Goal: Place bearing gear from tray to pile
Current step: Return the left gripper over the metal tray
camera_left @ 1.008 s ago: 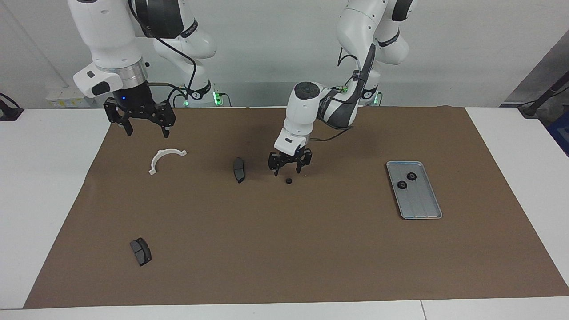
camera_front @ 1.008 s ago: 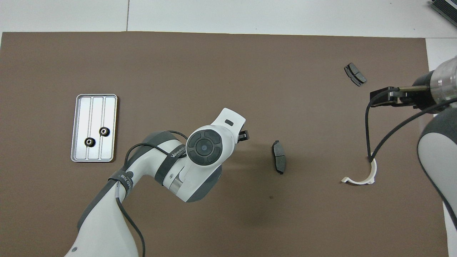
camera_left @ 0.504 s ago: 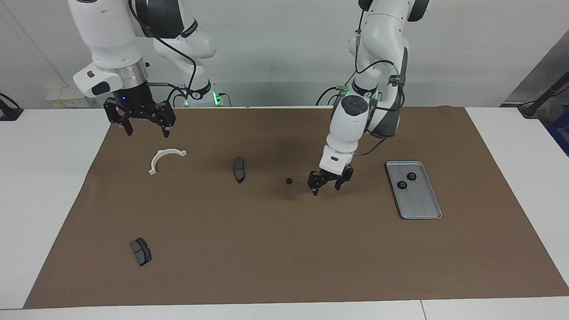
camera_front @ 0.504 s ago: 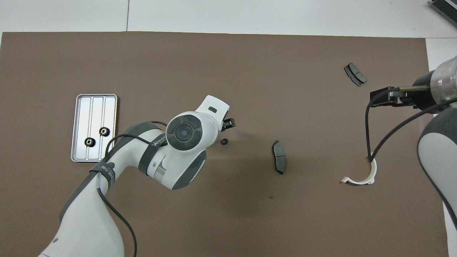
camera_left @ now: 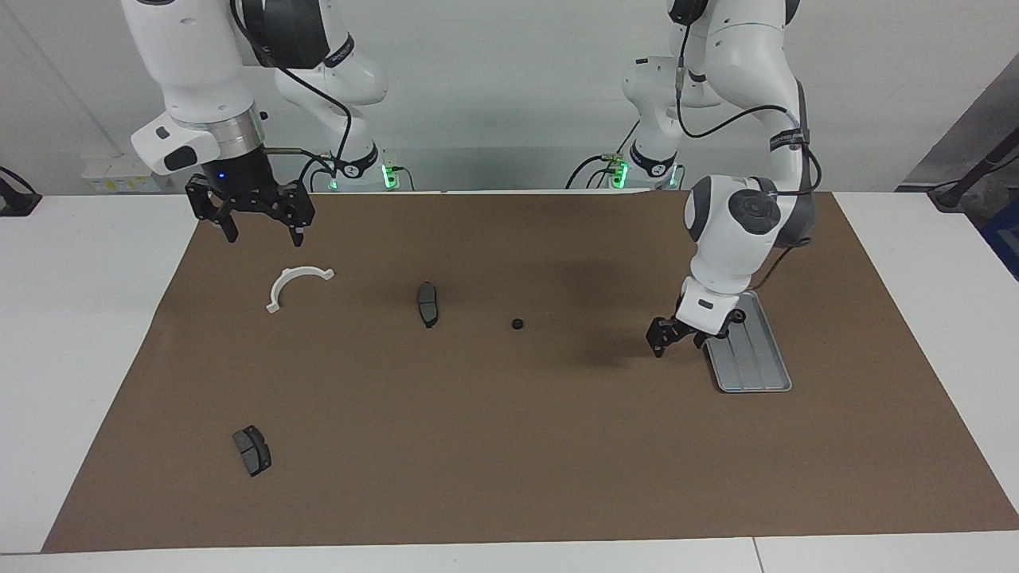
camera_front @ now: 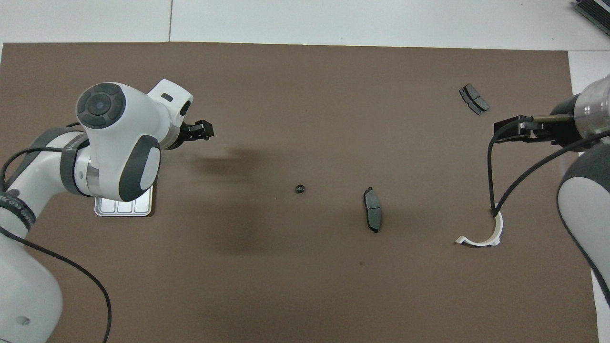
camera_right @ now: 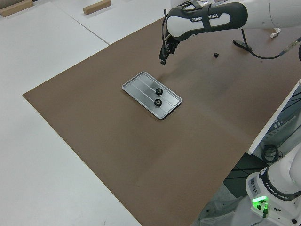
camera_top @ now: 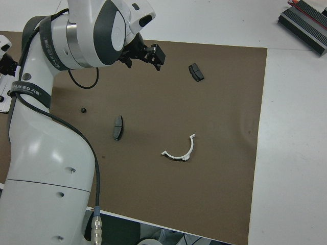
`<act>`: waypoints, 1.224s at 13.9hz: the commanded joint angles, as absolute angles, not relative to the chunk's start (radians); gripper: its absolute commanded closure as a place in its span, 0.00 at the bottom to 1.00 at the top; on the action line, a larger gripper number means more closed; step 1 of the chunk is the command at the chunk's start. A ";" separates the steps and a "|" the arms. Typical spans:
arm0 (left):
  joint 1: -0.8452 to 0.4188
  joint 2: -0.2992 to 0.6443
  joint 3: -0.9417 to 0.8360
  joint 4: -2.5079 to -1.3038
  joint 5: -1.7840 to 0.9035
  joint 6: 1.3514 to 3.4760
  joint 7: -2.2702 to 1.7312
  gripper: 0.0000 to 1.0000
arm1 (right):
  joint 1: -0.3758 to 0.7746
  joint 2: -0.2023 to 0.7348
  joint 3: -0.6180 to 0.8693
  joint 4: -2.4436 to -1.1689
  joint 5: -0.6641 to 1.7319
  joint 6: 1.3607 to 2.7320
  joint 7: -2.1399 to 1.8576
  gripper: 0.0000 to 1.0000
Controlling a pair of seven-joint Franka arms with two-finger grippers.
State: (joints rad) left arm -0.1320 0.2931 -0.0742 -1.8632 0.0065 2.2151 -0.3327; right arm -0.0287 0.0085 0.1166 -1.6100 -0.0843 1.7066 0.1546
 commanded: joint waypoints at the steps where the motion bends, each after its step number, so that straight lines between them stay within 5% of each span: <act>1: -0.095 0.259 -0.080 -1.893 0.005 2.165 -0.267 0.11 | -0.028 0.009 0.110 -1.605 -0.063 1.687 0.161 0.00; 17: -0.038 0.252 -0.075 -1.894 0.006 2.146 -0.180 0.11 | -0.014 0.006 0.123 -1.605 -0.063 1.669 0.158 0.00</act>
